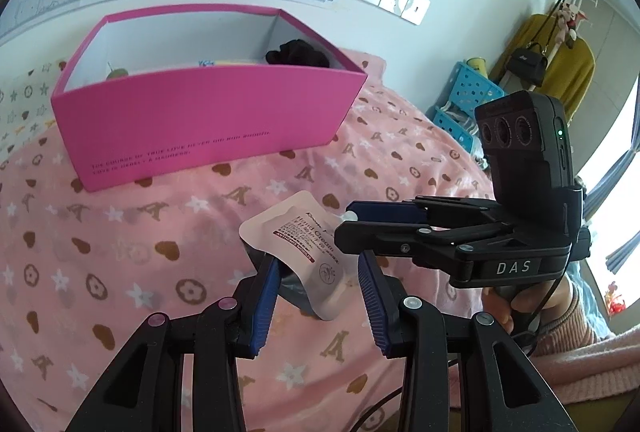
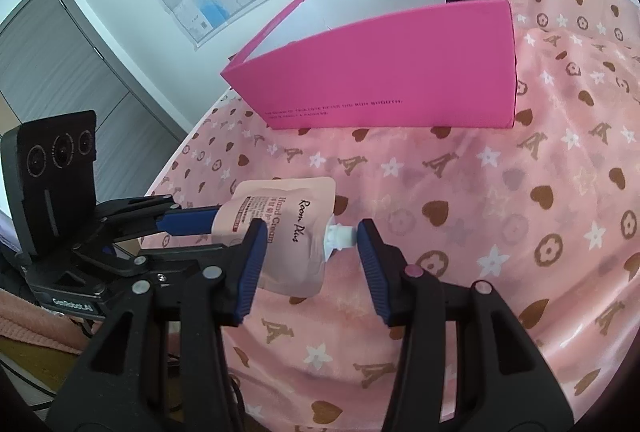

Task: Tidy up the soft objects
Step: 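Grasp the hand cream pouch by its cap end with the right gripper, then lift the hand cream pouch and carry it over the pink box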

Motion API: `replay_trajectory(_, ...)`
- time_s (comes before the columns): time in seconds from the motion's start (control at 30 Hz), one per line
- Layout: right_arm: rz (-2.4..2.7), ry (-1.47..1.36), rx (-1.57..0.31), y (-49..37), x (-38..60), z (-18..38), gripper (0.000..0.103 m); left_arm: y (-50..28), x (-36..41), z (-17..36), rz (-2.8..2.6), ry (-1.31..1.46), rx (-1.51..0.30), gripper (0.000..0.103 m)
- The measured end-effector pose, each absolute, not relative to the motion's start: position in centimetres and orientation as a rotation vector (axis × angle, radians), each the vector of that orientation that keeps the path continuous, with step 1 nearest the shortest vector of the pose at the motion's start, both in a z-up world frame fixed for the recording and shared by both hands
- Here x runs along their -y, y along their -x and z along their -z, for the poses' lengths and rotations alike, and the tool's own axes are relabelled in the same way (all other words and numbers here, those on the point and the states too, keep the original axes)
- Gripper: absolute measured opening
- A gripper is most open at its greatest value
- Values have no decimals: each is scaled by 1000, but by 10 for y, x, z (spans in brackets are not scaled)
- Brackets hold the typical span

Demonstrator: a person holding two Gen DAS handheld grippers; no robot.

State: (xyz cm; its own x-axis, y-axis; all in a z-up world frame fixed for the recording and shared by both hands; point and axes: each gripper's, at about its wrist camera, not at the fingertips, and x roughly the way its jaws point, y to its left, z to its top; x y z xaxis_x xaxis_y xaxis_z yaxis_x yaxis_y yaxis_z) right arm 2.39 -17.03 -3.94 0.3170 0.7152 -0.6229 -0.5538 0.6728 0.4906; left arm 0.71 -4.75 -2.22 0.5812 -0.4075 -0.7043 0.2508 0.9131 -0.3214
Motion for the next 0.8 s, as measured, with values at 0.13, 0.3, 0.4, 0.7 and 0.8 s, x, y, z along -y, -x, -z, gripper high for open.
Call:
replay_trajectory(0.13, -838, -197, -913, -25, 171, 36, 50, -8, 49, 18, 392, 187, -857, 39)
replay_trajectory(0.3, -835, -193, -900, -28, 170, 33, 50, -8, 50, 13, 395, 177, -843, 39)
replay_trajectory(0.4, -836, -190, -892, -29, 170, 31, 50, -9, 51, 12, 395, 176, -837, 39)
replay_trajectory(0.7, -838, -182, -865, -32, 168, 25, 50, -14, 47, 6, 390, 172, -817, 39)
replay_trajectory(0.8, -836, -181, -862, -33, 167, 24, 50, -15, 47, 3, 390, 167, -810, 39)
